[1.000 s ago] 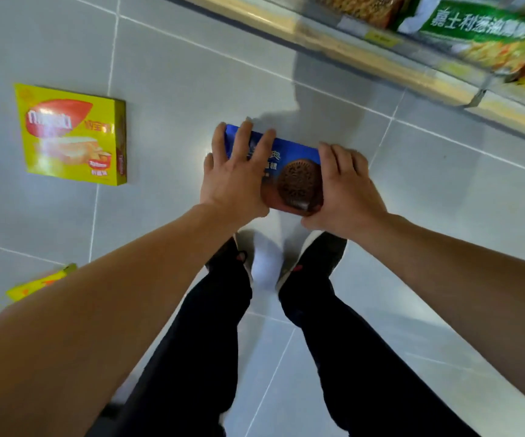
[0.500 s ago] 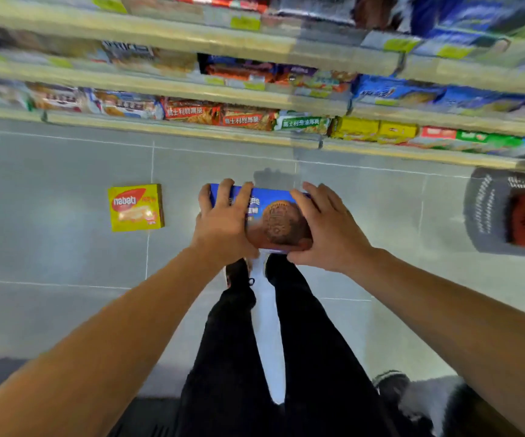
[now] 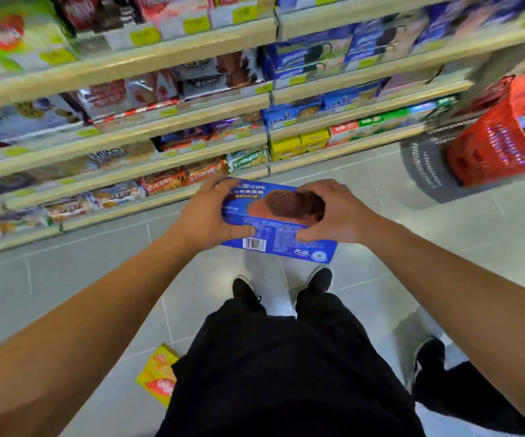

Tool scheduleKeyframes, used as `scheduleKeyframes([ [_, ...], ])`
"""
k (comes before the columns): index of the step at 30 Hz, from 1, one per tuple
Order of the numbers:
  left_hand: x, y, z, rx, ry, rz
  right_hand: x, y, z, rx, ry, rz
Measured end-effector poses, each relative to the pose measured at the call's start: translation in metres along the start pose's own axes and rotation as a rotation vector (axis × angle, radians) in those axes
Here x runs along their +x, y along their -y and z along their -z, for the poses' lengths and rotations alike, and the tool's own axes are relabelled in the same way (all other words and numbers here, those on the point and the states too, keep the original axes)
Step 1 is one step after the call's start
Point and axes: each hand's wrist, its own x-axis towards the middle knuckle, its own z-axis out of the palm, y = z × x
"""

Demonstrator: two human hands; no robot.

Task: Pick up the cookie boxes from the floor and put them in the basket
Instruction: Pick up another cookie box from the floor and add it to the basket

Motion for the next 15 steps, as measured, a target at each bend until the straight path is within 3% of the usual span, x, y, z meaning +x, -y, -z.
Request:
scheduleKeyframes([
  [4, -0.011, -0.03, -0.021, -0.005, -0.025, -0.153, -0.025, -0.041, 0.019, 0.363, 0.177, -0.181],
  [10, 0.014, -0.103, -0.067, -0.062, 0.182, -0.142, -0.074, -0.149, 0.037, 0.733, 0.323, -0.388],
  [13, 0.038, -0.143, -0.1, 0.003, 0.244, -0.123, -0.1, -0.202, 0.043, 0.899, 0.259, -0.464],
  [15, 0.056, -0.165, -0.12, -0.005, 0.264, -0.067, -0.114, -0.231, 0.045, 1.064, 0.09, -0.494],
])
